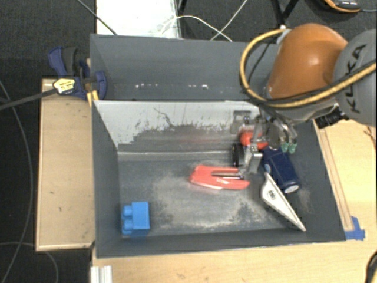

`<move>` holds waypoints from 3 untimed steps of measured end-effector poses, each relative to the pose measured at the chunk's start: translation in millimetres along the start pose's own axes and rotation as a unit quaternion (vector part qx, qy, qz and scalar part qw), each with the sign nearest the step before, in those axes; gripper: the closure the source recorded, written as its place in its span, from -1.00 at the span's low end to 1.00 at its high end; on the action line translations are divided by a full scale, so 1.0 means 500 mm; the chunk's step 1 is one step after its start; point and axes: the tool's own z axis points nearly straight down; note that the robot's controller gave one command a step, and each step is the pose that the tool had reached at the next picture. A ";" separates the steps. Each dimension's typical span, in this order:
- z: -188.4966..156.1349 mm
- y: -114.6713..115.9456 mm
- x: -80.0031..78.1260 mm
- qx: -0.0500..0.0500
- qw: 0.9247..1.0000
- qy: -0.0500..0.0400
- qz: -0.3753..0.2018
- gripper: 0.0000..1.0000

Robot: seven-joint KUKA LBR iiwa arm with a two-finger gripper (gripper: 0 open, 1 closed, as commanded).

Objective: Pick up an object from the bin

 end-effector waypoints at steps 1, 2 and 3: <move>-0.010 0.000 -0.003 0.000 1.000 -0.004 0.000 -1.00; 0.329 0.005 0.026 0.000 1.000 -0.004 -0.004 -1.00; 0.147 0.006 0.039 0.000 1.000 -0.011 -0.007 -1.00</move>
Offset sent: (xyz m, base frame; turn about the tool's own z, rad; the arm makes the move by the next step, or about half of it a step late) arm -0.0147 0.0026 -0.1643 -0.0080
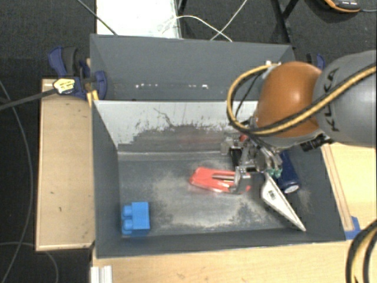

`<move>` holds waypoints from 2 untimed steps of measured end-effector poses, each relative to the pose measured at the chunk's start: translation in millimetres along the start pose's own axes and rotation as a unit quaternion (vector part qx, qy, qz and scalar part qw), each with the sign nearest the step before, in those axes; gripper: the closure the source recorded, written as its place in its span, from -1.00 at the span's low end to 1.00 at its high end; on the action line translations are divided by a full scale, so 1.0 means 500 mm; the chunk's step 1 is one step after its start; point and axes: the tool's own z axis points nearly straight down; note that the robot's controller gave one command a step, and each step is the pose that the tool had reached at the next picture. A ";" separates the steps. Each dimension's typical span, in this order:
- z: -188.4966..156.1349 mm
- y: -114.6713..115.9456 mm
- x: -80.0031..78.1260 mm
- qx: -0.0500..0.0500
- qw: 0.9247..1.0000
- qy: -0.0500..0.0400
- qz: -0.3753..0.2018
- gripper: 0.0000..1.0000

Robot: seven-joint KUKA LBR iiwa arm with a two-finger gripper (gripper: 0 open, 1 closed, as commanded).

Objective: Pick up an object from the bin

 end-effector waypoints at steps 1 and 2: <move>0.175 -0.001 0.002 -0.001 1.000 0.012 0.003 -1.00; 0.181 -0.005 -0.006 -0.001 0.995 -0.002 0.103 -1.00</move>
Offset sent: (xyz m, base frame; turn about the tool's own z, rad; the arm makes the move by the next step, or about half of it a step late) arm 0.0044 -0.0021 -0.0908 0.2074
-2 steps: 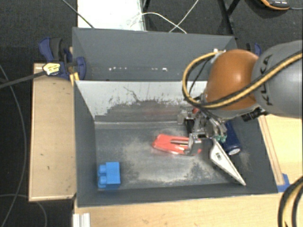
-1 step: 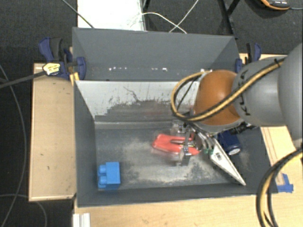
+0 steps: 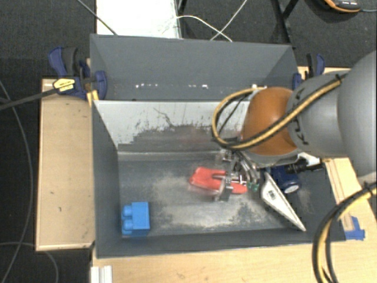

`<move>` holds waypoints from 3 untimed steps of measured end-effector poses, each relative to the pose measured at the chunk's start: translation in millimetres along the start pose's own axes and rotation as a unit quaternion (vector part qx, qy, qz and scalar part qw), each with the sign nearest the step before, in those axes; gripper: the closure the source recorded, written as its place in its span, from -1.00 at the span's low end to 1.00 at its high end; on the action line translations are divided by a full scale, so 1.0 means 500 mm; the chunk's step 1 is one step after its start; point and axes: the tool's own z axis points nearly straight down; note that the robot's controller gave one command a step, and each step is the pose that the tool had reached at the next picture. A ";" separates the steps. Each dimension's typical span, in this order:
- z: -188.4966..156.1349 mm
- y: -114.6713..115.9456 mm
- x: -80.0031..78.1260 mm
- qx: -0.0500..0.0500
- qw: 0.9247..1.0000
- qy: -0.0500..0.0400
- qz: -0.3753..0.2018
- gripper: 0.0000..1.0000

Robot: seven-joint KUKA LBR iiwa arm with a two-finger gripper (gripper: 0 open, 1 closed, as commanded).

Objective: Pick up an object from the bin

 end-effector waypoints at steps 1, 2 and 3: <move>-0.006 0.002 0.009 0.001 0.995 0.013 -0.099 1.00; -0.006 0.002 0.009 0.001 0.995 0.013 -0.099 1.00; -0.040 0.002 0.010 0.001 0.995 0.014 -0.099 1.00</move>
Offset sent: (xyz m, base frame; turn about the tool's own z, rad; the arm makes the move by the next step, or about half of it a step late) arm 0.0000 0.0000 0.0000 0.0000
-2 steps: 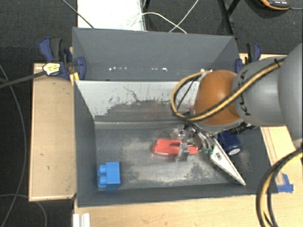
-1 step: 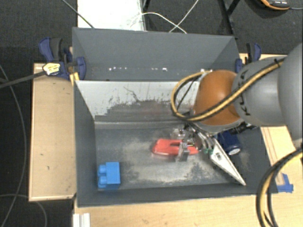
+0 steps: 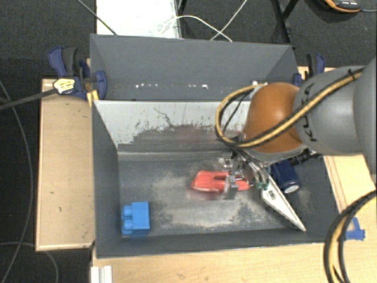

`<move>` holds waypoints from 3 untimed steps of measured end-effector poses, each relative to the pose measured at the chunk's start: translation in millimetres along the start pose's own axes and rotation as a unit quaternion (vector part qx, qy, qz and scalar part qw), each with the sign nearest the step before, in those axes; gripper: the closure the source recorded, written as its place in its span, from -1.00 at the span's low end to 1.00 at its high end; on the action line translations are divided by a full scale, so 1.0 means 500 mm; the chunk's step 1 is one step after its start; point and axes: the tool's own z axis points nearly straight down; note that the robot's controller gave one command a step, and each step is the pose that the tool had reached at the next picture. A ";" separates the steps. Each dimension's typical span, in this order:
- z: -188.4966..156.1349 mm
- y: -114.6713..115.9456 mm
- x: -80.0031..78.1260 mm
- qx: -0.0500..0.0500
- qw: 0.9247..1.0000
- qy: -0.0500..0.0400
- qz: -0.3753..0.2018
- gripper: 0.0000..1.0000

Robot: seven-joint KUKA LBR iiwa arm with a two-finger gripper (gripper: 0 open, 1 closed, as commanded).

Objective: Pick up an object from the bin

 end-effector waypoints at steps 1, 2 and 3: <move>-0.039 0.000 0.000 0.000 1.000 -0.001 0.000 1.00; -0.055 0.000 -0.001 0.000 1.000 -0.003 0.000 1.00; -0.065 0.000 0.000 0.000 1.000 -0.003 0.000 1.00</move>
Offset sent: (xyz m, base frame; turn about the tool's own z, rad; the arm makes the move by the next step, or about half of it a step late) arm 0.0003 0.0001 0.0247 0.0003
